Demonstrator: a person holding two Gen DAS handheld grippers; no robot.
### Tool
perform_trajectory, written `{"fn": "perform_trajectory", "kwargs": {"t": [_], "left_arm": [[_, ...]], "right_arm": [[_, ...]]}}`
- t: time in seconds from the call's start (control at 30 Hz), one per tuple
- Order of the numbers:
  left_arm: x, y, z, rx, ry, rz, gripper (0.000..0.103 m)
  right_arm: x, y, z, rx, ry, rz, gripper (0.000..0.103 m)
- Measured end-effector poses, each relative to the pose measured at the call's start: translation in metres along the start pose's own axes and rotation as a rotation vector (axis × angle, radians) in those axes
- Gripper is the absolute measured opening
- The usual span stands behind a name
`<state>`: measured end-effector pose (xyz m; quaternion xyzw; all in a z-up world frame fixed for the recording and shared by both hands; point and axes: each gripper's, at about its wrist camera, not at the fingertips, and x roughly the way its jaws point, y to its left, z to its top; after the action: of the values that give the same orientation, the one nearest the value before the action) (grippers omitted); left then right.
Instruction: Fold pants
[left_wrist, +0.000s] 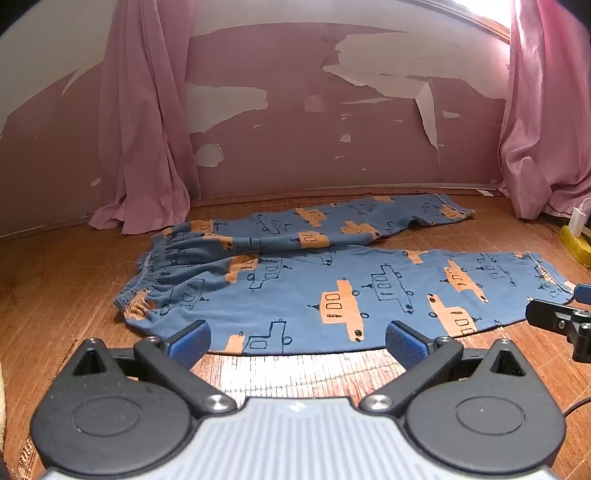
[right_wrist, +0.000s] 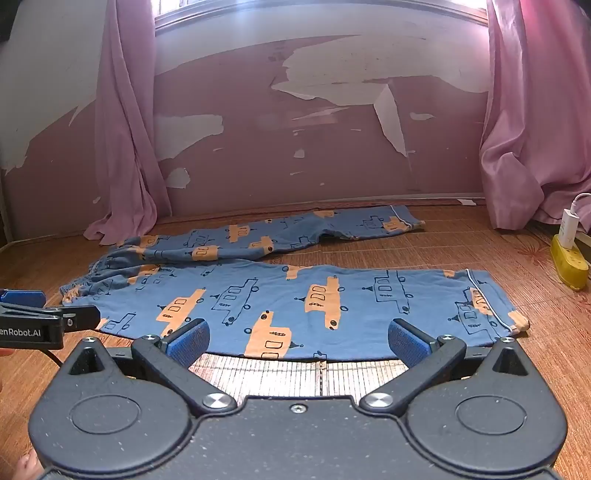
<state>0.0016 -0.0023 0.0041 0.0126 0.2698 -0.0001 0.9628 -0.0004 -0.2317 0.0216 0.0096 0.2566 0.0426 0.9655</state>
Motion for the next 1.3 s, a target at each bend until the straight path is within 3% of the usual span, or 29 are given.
{"fn": "perform_trajectory", "kwargs": {"t": [1.3], "left_arm": [[0.0002,0.0022,-0.0041,0.012,-0.004,0.004,0.103]], "right_arm": [[-0.0009,-0.0011,-0.0012,0.007,-0.005,-0.003,0.103]]}}
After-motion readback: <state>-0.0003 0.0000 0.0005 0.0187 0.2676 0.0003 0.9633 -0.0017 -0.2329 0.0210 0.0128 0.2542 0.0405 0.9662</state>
